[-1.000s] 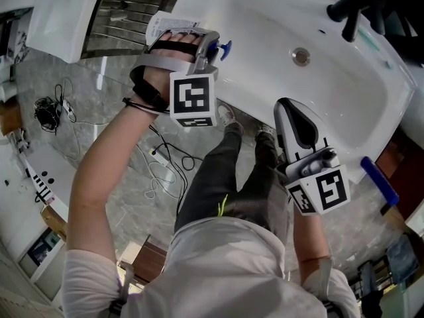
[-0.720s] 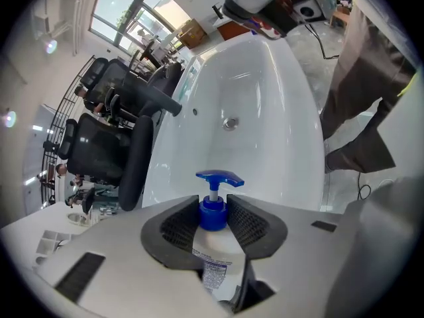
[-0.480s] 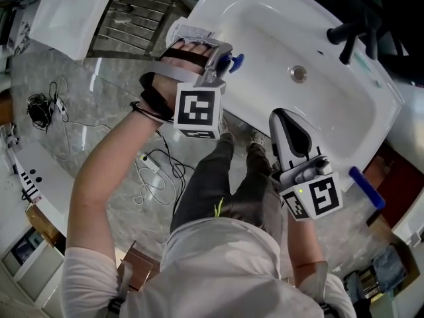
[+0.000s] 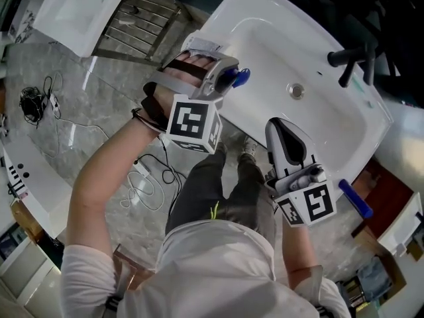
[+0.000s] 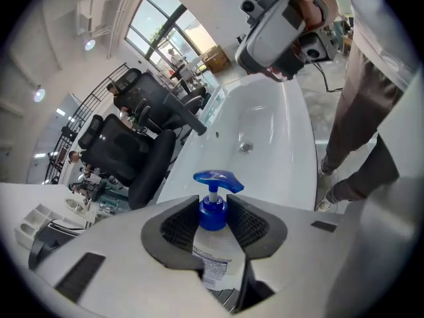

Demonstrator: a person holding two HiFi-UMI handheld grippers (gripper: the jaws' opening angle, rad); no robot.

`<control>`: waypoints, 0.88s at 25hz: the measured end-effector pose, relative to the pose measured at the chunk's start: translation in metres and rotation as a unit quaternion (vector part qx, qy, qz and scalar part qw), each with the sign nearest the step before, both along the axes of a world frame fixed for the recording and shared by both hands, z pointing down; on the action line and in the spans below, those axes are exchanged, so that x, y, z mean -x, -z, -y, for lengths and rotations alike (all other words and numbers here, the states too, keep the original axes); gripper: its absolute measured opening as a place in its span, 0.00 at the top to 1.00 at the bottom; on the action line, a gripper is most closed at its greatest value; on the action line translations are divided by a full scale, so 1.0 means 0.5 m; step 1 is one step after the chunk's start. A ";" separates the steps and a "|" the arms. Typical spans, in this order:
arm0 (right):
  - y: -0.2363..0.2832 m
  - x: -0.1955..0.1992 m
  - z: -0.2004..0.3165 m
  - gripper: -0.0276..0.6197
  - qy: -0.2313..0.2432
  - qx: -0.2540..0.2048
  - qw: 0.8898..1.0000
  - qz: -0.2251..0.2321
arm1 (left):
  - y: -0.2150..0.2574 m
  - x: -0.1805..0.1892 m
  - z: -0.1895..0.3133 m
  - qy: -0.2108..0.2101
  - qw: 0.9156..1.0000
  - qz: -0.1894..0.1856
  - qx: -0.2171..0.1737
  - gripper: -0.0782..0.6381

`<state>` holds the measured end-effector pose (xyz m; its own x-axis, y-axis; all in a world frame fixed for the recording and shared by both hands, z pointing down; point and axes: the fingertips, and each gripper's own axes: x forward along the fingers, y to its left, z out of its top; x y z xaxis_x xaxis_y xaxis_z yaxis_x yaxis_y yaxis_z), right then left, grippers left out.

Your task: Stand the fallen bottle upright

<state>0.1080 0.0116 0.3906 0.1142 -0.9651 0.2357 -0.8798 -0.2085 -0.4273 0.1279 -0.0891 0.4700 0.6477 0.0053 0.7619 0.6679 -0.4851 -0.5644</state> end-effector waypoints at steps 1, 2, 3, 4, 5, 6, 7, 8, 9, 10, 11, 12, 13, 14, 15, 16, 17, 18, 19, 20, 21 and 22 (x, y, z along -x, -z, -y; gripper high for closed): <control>0.001 0.001 0.005 0.90 0.001 0.001 1.000 -0.001 | 0.010 -0.001 0.003 0.001 1.000 -0.008 0.009 0.69; 0.002 0.002 0.011 0.90 0.001 0.002 1.000 -0.001 | 0.018 -0.001 0.006 0.003 1.000 -0.015 0.018 0.69; 0.001 0.004 0.017 0.90 0.002 0.003 1.000 -0.001 | 0.026 0.000 0.009 0.005 0.999 -0.022 0.028 0.69; 0.000 0.006 0.022 0.90 0.003 0.005 1.000 -0.001 | 0.033 0.001 0.013 0.008 0.999 -0.027 0.038 0.69; -0.001 0.007 0.027 0.90 0.004 0.006 1.000 -0.001 | 0.039 0.002 0.016 0.010 0.998 -0.032 0.047 0.69; -0.002 0.009 0.032 0.90 0.005 0.007 1.000 -0.001 | 0.044 0.003 0.019 0.013 0.998 -0.037 0.056 0.69; -0.003 0.009 0.038 0.90 0.006 0.007 1.000 -0.002 | 0.049 0.004 0.024 0.016 0.997 -0.042 0.065 0.69; -0.003 0.009 0.044 0.90 0.007 0.007 1.000 -0.002 | 0.055 0.003 0.029 0.020 0.996 -0.047 0.075 0.69; -0.004 0.009 0.049 0.90 0.008 0.007 1.000 -0.003 | 0.061 0.003 0.033 0.024 0.995 -0.053 0.087 0.69; -0.004 0.009 0.053 0.90 0.008 0.009 1.000 -0.003 | 0.066 0.001 0.037 0.029 0.993 -0.058 0.100 0.69; -0.005 0.009 0.054 0.90 0.007 0.012 1.000 -0.003 | 0.071 0.000 0.039 0.034 0.991 -0.063 0.115 0.69; -0.005 0.008 0.056 0.90 0.006 0.015 1.000 -0.003 | 0.076 -0.001 0.041 0.038 0.988 -0.067 0.130 0.69; -0.006 0.007 0.060 0.90 0.004 0.017 1.000 -0.003 | 0.082 -0.001 0.045 0.043 0.986 -0.072 0.144 0.69; -0.007 0.006 0.065 0.90 0.004 0.018 1.000 -0.003 | 0.088 -0.001 0.051 0.048 0.984 -0.076 0.157 0.69; -0.008 0.007 0.072 0.90 0.003 0.018 1.000 -0.003 | 0.094 0.001 0.058 0.053 0.981 -0.080 0.168 0.69; -0.009 0.009 0.080 0.90 0.004 0.018 1.000 -0.003 | 0.100 0.005 0.066 0.059 0.979 -0.084 0.179 0.69; -0.009 0.012 0.087 0.90 0.005 0.018 1.000 -0.002 | 0.105 0.008 0.074 0.063 0.976 -0.087 0.191 0.69; -0.010 0.015 0.094 0.90 0.005 0.017 1.000 -0.001 | 0.110 0.011 0.081 0.069 0.972 -0.090 0.204 0.69; -0.011 0.018 0.100 0.90 0.006 0.017 1.000 0.000 | 0.115 0.013 0.089 0.074 0.968 -0.094 0.219 0.69; -0.013 0.019 0.105 0.90 0.006 0.018 1.000 0.001 | 0.118 0.013 0.096 0.079 0.964 -0.098 0.233 0.69; -0.015 0.019 0.110 0.90 0.005 0.018 1.000 0.002 | 0.121 0.012 0.103 0.084 0.960 -0.102 0.246 0.69; -0.019 0.019 0.113 0.90 0.004 0.019 1.000 0.003 | 0.123 0.011 0.109 0.087 0.957 -0.106 0.257 0.69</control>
<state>0.0984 -0.0448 0.4000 0.1049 -0.9564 0.2727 -0.8787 -0.2175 -0.4249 0.1222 -0.1434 0.4087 0.8125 0.2220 0.5391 0.4485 -0.8288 -0.3347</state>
